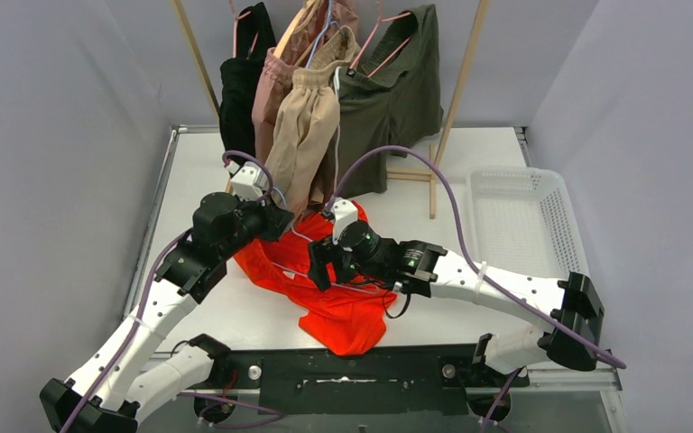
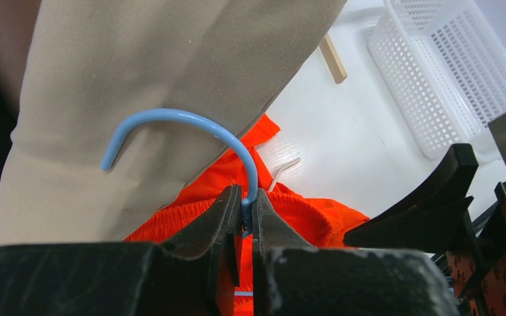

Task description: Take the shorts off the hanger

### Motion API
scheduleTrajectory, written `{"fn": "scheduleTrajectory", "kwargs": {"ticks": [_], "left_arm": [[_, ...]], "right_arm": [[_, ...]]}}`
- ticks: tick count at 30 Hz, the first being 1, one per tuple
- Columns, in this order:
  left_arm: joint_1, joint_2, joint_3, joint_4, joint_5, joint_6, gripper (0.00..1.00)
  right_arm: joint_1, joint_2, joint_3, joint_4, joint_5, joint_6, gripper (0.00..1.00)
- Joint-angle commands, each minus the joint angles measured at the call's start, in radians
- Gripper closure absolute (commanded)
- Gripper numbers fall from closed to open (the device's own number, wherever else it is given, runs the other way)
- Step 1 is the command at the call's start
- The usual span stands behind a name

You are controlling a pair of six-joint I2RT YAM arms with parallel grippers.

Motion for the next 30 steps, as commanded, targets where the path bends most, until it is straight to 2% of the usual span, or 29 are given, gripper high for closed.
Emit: {"fn": "scheduleTrajectory", "kwargs": {"ticks": [1, 4, 8, 12, 16, 22, 24, 27, 30], "left_arm": [[0.000, -0.011, 0.032, 0.024, 0.023, 0.024, 1.00], [-0.001, -0.015, 0.037, 0.013, 0.023, 0.032, 1.00], [0.000, -0.019, 0.045, -0.006, 0.007, 0.037, 1.00], [0.000, -0.012, 0.048, -0.002, 0.018, 0.037, 1.00], [-0.001, -0.006, 0.054, 0.001, 0.009, 0.039, 1.00], [0.001, 0.012, 0.082, -0.040, -0.028, 0.068, 1.00], [0.002, 0.008, 0.078, -0.040, -0.018, 0.062, 1.00], [0.001, 0.000, 0.069, -0.036, -0.001, 0.059, 1.00], [0.001, -0.003, 0.065, -0.031, 0.038, 0.062, 1.00]], "right_arm": [[-0.005, -0.055, 0.003, 0.004, 0.069, -0.024, 0.23], [-0.005, -0.101, -0.073, 0.040, 0.086, -0.015, 0.22], [-0.005, -0.176, -0.157, 0.016, 0.294, 0.059, 0.18], [-0.006, -0.242, -0.223, 0.110, 0.148, 0.010, 0.14], [-0.010, -0.186, -0.172, 0.042, -0.033, -0.001, 0.20], [-0.007, -0.101, -0.116, -0.038, -0.008, 0.012, 0.54], [-0.008, -0.107, -0.117, -0.035, -0.004, 0.014, 0.63], [-0.011, -0.133, -0.131, -0.026, 0.012, 0.016, 0.90], [-0.014, -0.181, -0.165, -0.012, 0.012, 0.028, 1.00]]}}
